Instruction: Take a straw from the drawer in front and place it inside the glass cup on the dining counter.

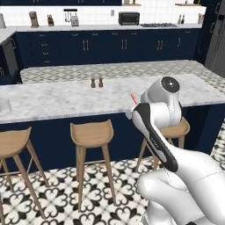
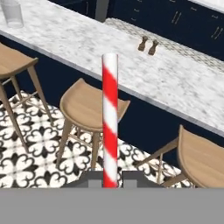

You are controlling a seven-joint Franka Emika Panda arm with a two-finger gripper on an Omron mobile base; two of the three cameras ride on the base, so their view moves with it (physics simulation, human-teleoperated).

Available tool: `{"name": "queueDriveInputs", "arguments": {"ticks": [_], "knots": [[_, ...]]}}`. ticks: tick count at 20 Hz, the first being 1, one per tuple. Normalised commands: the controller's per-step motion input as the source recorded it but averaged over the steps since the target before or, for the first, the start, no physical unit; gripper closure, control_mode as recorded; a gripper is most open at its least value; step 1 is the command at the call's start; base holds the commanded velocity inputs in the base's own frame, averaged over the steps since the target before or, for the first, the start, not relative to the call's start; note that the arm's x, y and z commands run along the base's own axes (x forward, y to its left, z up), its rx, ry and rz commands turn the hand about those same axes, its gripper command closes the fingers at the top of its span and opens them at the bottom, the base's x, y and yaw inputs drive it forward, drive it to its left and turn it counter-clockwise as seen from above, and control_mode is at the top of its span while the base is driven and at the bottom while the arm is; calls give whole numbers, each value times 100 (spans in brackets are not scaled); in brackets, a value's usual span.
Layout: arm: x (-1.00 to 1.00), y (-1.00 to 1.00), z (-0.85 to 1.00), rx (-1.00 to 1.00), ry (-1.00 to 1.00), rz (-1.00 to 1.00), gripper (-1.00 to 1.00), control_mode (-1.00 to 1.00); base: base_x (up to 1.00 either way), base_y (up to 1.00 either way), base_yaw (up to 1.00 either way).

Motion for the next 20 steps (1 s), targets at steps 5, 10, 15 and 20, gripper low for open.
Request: {"name": "queueDriveInputs", "arguments": {"ticks": [5, 10, 15, 20], "knots": [[0, 0, 0, 0, 0, 0, 100, 100, -2, 100, -34], [0, 0, 0, 0, 0, 0, 100, 100, -2, 100, -33], [0, 0, 0, 0, 0, 0, 100, 100, 0, 100, -32], [0, 0, 0, 0, 0, 0, 100, 100, 8, 100, -23]]}}
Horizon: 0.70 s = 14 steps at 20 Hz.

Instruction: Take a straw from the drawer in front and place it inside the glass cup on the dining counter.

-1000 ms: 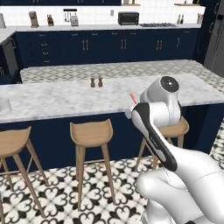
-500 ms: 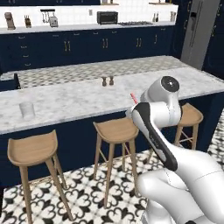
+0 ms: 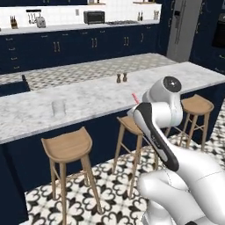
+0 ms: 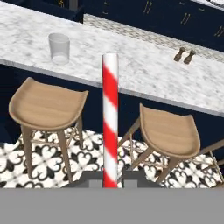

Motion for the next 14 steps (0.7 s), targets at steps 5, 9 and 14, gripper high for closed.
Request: {"name": "queueDriveInputs", "arguments": {"ticks": [5, 9, 14], "knots": [[0, 0, 0, 0, 0, 0, 100, 100, 55, 96, -3], [0, 0, 0, 0, 0, 0, 100, 100, 83, 70, 15], [0, 0, 0, 0, 0, 0, 100, 100, 100, 31, 24]]}}
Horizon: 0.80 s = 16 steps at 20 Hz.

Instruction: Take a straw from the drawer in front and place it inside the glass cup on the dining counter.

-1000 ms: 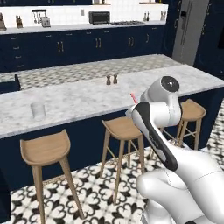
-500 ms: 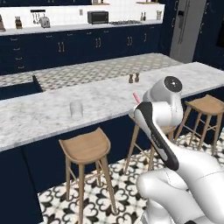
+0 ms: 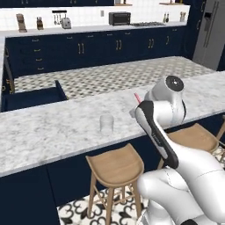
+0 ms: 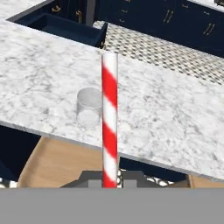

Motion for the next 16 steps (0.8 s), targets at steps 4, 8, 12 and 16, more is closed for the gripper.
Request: {"name": "queueDriveInputs", "arguments": {"ticks": [4, 8, 12, 16], "knots": [[19, 7, 0, 4, 3, 5, 100, -100, 74, 22, 17], [22, 8, 6, 26, 3, 27, 100, -100, 0, 0, 0], [1, 0, 1, 34, 0, 34, 100, -100, 0, 0, 0], [9, 0, 0, 35, -1, 31, 100, -100, 0, 0, 0]]}}
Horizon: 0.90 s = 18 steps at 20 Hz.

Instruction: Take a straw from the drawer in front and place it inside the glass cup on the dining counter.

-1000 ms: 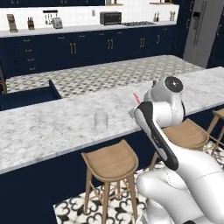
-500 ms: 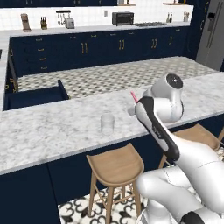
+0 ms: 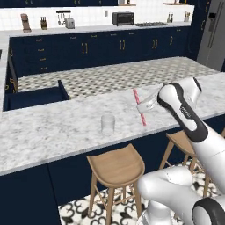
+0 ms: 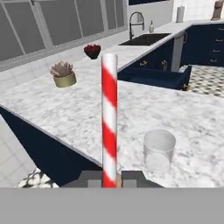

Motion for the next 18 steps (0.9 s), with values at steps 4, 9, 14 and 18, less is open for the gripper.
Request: {"name": "queueDriveInputs", "arguments": {"ticks": [4, 9, 14, 18], "knots": [[30, 22, 4, 30, -7, 27, 100, -100, 0, 0, 0], [41, 64, 0, 12, -1, 19, 100, -100, 0, 0, 0], [53, 45, 0, 2, 0, 11, 100, -100, 0, 0, 0], [72, 13, -7, 0, 0, 8, 100, -100, 0, 0, 0]]}}
